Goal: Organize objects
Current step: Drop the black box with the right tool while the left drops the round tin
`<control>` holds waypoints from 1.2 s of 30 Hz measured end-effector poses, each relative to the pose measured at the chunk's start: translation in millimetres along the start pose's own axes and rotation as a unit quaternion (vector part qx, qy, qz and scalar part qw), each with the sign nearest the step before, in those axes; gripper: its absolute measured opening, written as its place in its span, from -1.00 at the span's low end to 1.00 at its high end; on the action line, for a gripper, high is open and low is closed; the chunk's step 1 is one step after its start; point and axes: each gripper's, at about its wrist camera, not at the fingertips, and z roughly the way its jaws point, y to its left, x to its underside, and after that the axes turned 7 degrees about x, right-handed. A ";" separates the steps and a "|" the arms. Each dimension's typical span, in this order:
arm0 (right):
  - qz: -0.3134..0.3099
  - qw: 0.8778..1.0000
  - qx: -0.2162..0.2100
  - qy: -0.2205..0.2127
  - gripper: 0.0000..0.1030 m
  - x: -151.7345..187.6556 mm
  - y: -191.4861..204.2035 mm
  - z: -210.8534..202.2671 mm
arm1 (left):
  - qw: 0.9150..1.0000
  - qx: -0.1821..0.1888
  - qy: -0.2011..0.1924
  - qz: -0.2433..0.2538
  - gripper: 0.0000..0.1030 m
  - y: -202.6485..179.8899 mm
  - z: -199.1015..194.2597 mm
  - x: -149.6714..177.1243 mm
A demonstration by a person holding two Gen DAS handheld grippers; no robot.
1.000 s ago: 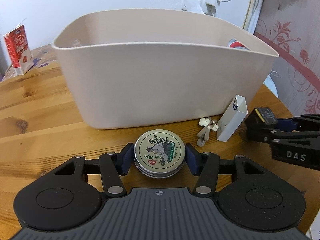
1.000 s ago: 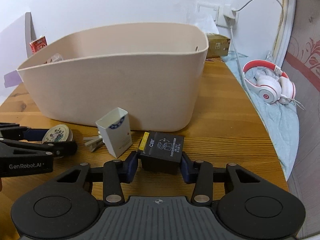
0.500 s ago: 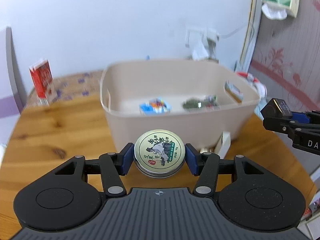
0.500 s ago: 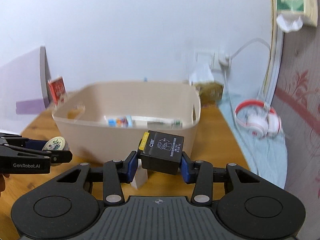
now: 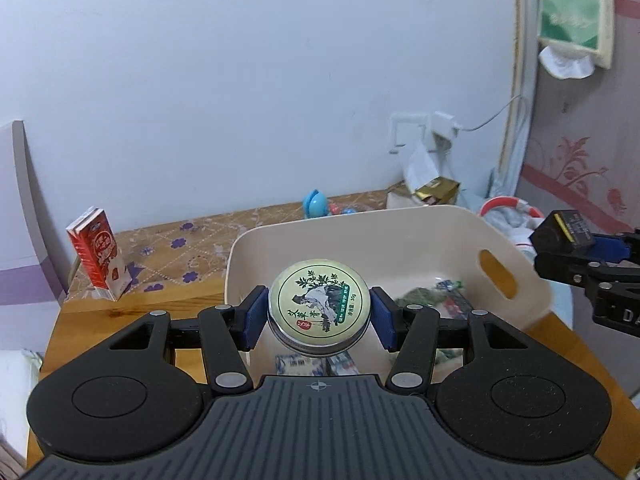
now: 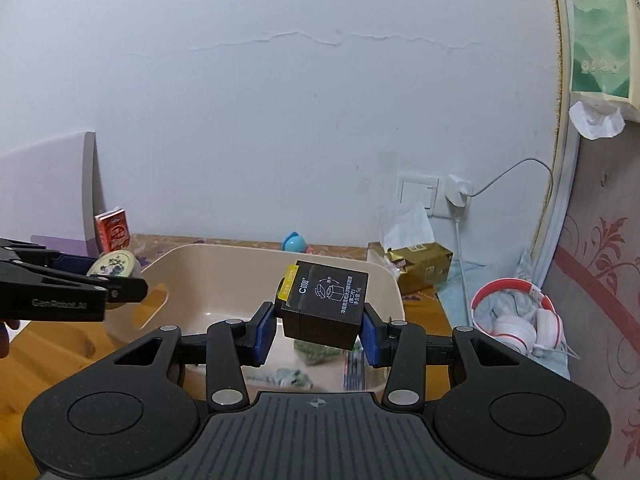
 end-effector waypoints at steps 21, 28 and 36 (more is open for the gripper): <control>-0.014 0.996 0.020 0.080 0.13 21.1 11.2 99.7 | 0.997 -0.016 0.079 -0.017 0.61 12.8 82.7 8.9; -0.006 0.998 0.026 0.059 0.40 17.0 5.1 74.7 | 0.998 -0.012 0.055 -0.025 0.69 5.0 51.3 1.6; 0.011 0.999 0.024 0.037 0.72 24.9 -6.2 26.6 | 0.999 -0.007 0.036 -0.015 0.72 -10.1 9.8 14.4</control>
